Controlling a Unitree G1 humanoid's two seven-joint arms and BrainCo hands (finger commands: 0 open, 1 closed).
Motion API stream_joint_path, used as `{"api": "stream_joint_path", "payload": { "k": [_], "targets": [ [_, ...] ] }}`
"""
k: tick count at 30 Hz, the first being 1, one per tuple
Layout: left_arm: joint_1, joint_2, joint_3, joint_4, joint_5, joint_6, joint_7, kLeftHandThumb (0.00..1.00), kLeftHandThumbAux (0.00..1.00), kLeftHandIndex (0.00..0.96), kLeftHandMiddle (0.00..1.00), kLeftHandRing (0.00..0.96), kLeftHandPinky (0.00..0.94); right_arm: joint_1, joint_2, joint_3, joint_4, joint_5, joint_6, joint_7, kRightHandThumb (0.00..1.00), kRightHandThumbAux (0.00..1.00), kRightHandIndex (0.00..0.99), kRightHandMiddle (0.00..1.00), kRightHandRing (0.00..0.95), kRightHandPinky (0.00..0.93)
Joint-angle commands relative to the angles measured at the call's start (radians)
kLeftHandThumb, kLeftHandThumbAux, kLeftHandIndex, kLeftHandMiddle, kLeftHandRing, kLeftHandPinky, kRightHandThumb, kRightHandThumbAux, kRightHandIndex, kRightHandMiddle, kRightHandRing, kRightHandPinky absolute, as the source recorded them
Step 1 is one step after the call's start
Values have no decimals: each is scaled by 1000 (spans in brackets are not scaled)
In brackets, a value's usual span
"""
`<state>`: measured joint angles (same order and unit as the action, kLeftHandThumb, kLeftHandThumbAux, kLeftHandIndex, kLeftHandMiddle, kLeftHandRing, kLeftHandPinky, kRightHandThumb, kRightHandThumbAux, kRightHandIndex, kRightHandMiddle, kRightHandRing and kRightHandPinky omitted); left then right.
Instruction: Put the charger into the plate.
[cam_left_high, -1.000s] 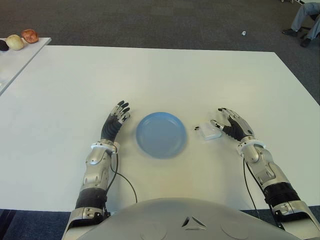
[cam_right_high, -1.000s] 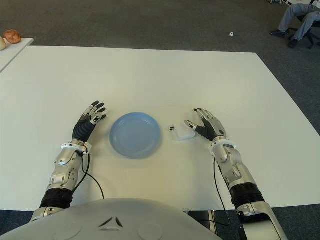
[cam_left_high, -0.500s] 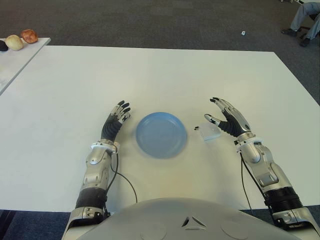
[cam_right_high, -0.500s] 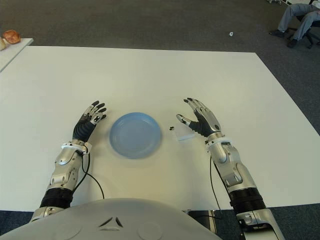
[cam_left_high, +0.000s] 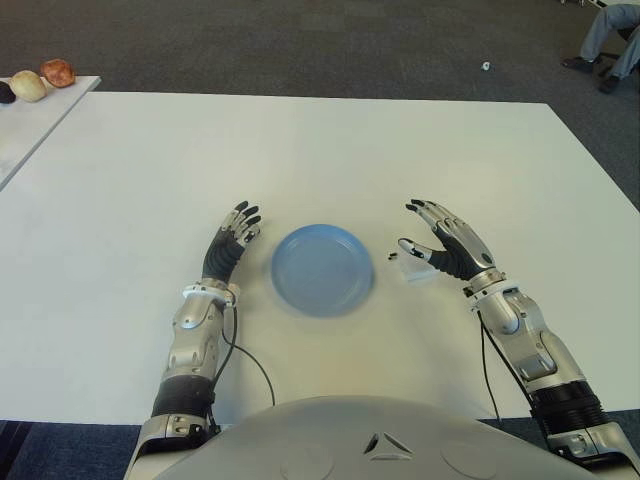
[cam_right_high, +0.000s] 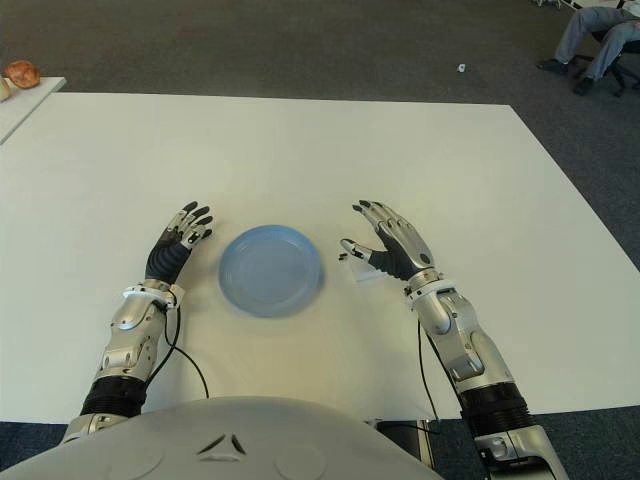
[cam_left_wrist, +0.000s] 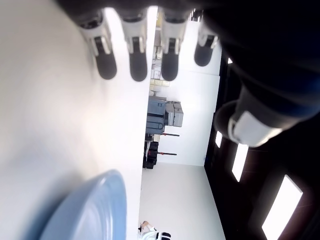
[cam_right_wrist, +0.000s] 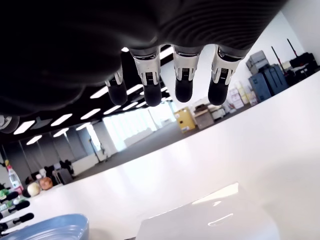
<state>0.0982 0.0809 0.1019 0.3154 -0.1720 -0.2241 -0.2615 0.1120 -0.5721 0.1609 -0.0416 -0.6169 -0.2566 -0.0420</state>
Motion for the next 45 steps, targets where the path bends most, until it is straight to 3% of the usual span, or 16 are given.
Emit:
{"api": "stream_joint_path", "payload": {
  "k": [1, 13, 29, 45],
  "targets": [
    [24, 0, -6, 16, 17, 52, 21, 0, 589, 70, 138, 134, 145, 4, 9, 21, -17, -24, 7, 26, 279, 100, 0, 0, 0, 0],
    [23, -8, 0, 21, -10, 43, 4, 0, 593, 69, 139, 142, 162, 31, 51, 56, -60, -77, 93, 78, 325, 101, 0, 0, 0, 0],
    [21, 2, -3, 37, 8, 8, 9, 0, 586, 66, 135, 136, 148, 8, 24, 70, 72, -122, 14, -13, 303, 105, 0, 0, 0, 0],
    [25, 13, 0, 25, 8, 19, 8, 0, 591, 65, 130, 129, 143, -16, 38, 91, 151, -146, 4, -94, 296, 116, 0, 0, 0, 0]
  ]
}}
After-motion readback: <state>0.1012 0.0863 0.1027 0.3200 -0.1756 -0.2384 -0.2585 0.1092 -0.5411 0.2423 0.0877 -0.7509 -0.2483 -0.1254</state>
